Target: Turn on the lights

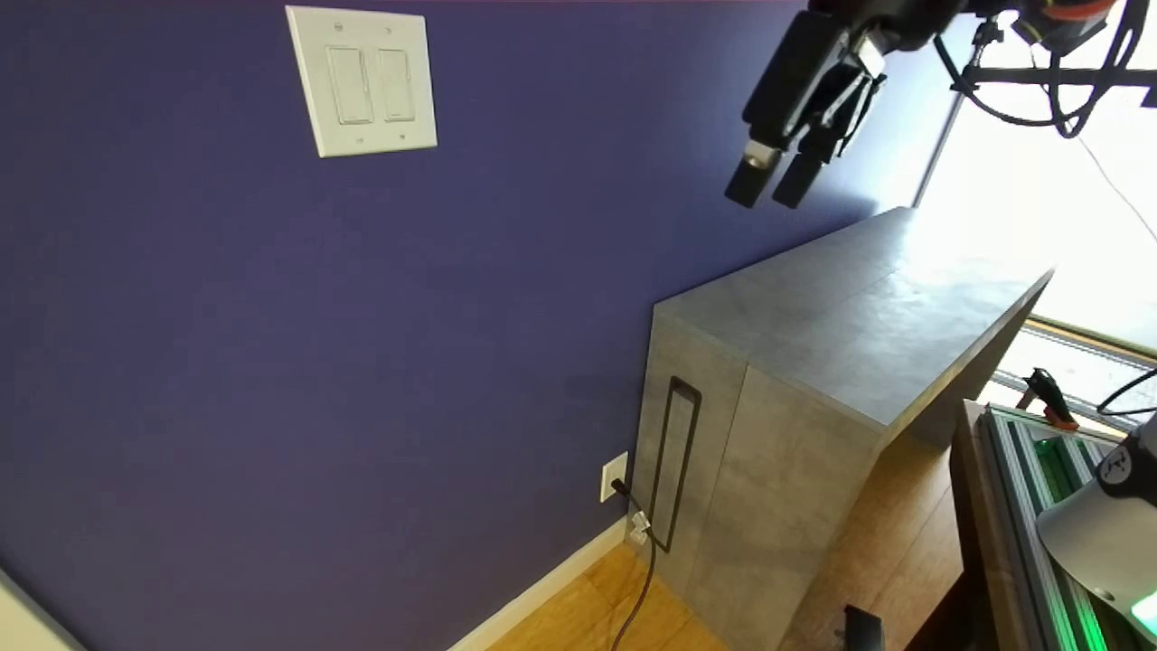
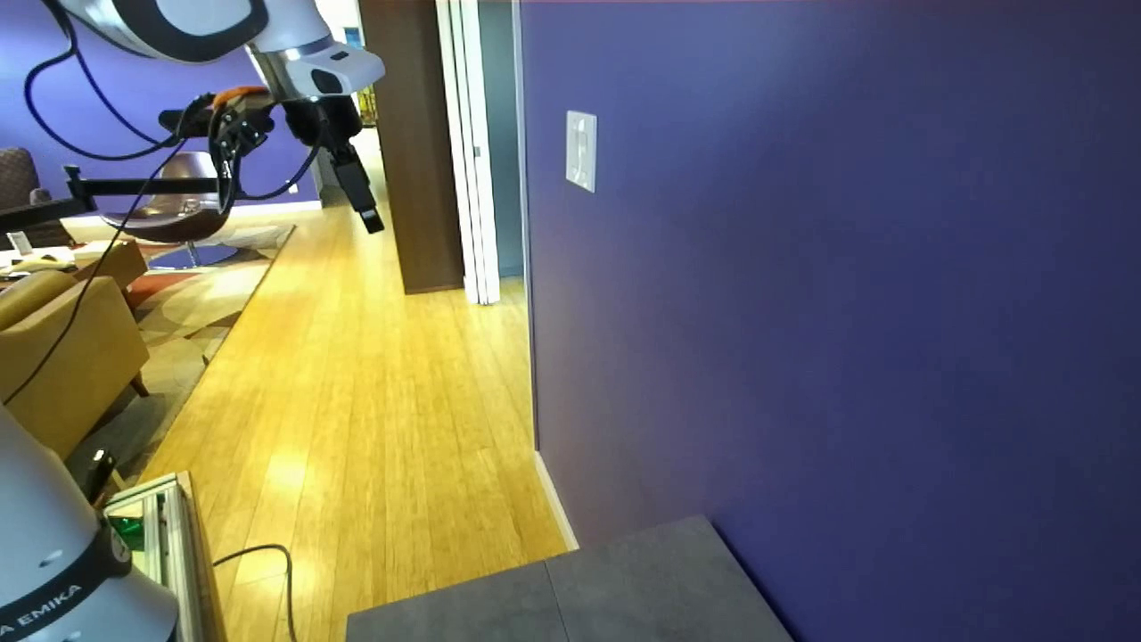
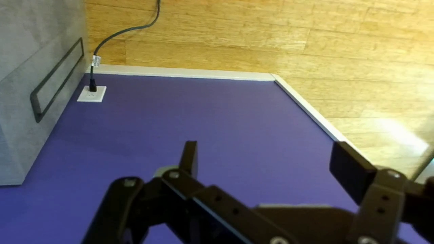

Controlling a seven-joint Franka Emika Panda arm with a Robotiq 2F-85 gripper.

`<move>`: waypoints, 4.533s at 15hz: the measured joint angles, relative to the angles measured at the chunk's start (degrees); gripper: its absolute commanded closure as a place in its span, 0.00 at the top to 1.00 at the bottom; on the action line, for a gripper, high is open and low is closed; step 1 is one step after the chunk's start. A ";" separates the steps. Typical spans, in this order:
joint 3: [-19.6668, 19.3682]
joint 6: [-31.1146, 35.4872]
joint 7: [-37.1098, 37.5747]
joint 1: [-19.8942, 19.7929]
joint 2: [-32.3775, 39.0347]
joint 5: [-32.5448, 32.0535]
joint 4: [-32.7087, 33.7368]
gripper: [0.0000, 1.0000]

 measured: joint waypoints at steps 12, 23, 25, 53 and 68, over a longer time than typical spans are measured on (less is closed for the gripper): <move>1.09 11.13 10.96 -1.54 22.02 0.00 24.79 0.16; 0.27 25.43 16.07 -1.63 35.11 -4.30 33.58 0.04; 0.25 26.56 17.63 -1.96 36.82 -6.34 34.89 0.03; -6.45 33.03 35.48 1.79 51.69 -27.62 48.64 0.01; -4.37 -9.66 17.63 5.50 39.68 -19.50 51.35 0.57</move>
